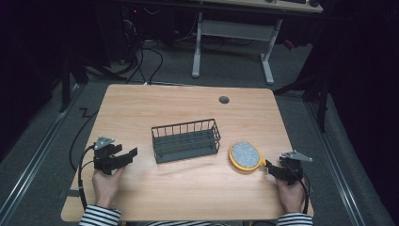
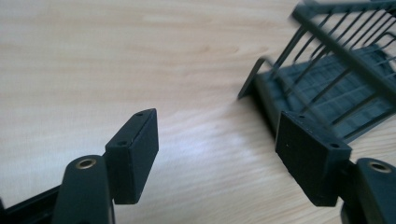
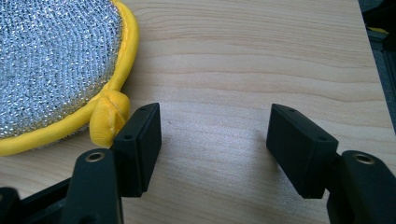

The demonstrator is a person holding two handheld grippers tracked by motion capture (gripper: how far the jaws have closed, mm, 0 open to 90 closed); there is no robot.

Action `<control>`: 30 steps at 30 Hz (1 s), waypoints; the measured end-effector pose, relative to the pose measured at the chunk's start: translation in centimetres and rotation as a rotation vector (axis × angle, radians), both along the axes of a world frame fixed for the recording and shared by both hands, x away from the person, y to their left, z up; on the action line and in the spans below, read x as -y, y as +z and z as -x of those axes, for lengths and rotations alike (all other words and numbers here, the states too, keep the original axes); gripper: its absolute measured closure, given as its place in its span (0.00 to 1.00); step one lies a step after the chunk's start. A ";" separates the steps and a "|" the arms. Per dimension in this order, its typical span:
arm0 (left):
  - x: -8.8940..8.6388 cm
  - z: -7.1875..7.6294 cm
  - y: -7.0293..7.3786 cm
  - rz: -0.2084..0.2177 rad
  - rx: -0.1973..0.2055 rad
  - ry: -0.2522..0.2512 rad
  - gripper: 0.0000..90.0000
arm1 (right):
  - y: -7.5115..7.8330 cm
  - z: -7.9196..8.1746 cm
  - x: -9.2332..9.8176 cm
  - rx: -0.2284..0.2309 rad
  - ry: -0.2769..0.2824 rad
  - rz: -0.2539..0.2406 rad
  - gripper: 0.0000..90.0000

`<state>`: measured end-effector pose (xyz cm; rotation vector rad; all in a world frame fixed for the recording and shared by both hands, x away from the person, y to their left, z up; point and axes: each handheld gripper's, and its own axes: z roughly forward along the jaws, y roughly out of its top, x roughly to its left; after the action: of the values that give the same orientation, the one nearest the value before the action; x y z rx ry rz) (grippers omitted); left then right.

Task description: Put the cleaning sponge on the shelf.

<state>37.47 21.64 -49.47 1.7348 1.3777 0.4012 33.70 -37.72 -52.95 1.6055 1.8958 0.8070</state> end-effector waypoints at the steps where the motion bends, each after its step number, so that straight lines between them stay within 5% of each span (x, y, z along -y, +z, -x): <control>1: 0.0 0.0 0.0 0.000 0.000 0.000 0.34 | 0.0 0.0 0.0 0.000 0.000 0.000 0.40; 5: -0.3 0.2 -1.6 0.008 -0.029 0.021 0.34 | 0.0 0.0 0.0 0.000 0.004 0.003 0.41; 14: 0.2 -0.3 -3.7 -0.074 -0.067 0.044 0.34 | 0.0 0.0 0.0 -0.003 0.005 -0.002 0.41; 19: 0.4 -0.5 -4.0 -0.110 -0.040 0.049 0.34 | 0.4 -0.2 0.3 -0.025 -0.021 -0.051 0.47; 20: 0.5 -0.5 -4.1 -0.132 -0.025 0.050 0.34 | 0.5 -0.2 0.6 -0.025 -0.019 -0.088 0.47; 26: 1.9 -0.4 -4.2 -0.260 -0.012 0.029 0.32 | 2.3 -0.1 0.9 -0.046 0.024 -0.122 0.45; 30: 1.9 -0.4 -4.2 -0.253 -0.012 0.023 0.31 | 3.6 -0.4 0.7 -0.043 0.053 -0.126 0.45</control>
<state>37.90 19.77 -53.67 1.9284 1.4043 0.6000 34.12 -38.38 -49.38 1.6654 1.9594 0.9379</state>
